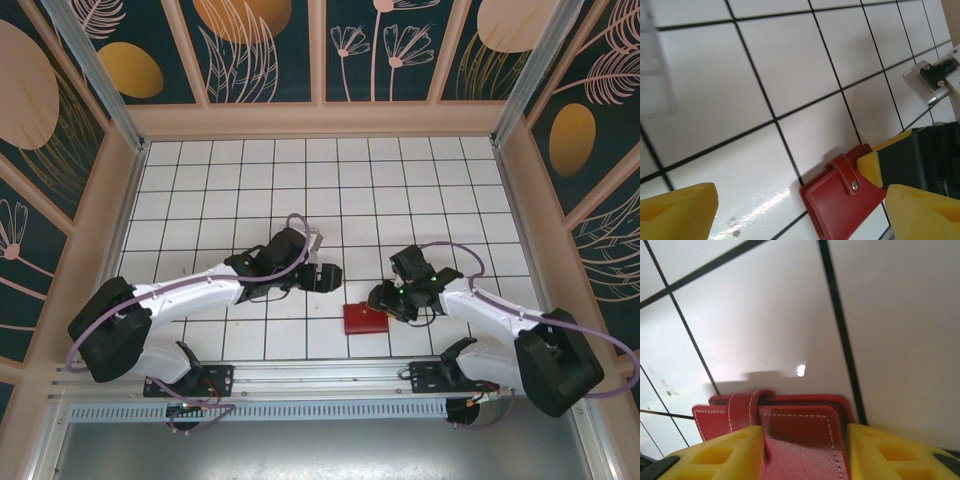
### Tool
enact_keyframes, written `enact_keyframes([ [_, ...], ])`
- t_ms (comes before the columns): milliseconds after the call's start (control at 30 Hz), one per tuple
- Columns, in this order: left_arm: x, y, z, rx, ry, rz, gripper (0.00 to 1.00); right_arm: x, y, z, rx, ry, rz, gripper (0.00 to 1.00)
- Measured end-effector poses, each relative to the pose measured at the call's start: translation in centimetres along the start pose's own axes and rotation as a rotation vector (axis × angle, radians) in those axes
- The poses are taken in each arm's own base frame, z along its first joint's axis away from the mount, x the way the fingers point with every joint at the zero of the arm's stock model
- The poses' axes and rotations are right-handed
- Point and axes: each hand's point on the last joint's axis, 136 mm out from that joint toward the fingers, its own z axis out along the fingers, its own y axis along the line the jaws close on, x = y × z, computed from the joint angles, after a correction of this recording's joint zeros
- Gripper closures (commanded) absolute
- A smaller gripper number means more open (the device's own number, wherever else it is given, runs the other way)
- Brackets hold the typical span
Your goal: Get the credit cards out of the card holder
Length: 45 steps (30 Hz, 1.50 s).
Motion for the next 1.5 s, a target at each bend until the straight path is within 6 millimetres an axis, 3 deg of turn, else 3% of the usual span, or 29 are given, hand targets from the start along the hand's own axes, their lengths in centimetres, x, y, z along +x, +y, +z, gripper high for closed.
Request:
enact_keyframes([
  [267, -0.2, 1.7, -1.8, -0.016, -0.034, -0.034, 0.14, -2.0, 4.6, 1.7, -0.134, 0.029, -0.043, 0.54],
  [400, 0.3, 2.0, -1.8, -0.022, -0.013, -0.035, 0.16, -3.3, 7.3, 1.0, -0.193, 0.006, -0.092, 0.54],
  [500, 0.9, 2.2, -1.7, -0.036, 0.010, -0.022, 0.17, -4.1, 7.9, 0.3, -0.180, -0.026, -0.115, 0.54],
  [800, 2.4, -0.9, 0.7, -0.043, 0.119, 0.098, 0.22, -3.5, 6.1, -2.4, -0.088, -0.078, -0.111, 0.54],
  [1000, 3.7, -1.7, 2.1, -0.049, 0.178, 0.153, 0.23, -2.4, 5.2, -4.0, -0.087, -0.095, -0.098, 0.55],
  [1267, 5.5, -2.0, 3.4, -0.047, 0.245, 0.187, 0.30, 1.2, 2.3, -2.6, -0.063, 0.016, -0.053, 0.54],
  [1500, 7.3, -1.1, 5.1, -0.057, 0.311, 0.179, 0.30, 3.4, 1.8, -1.4, -0.077, 0.109, -0.048, 0.54],
])
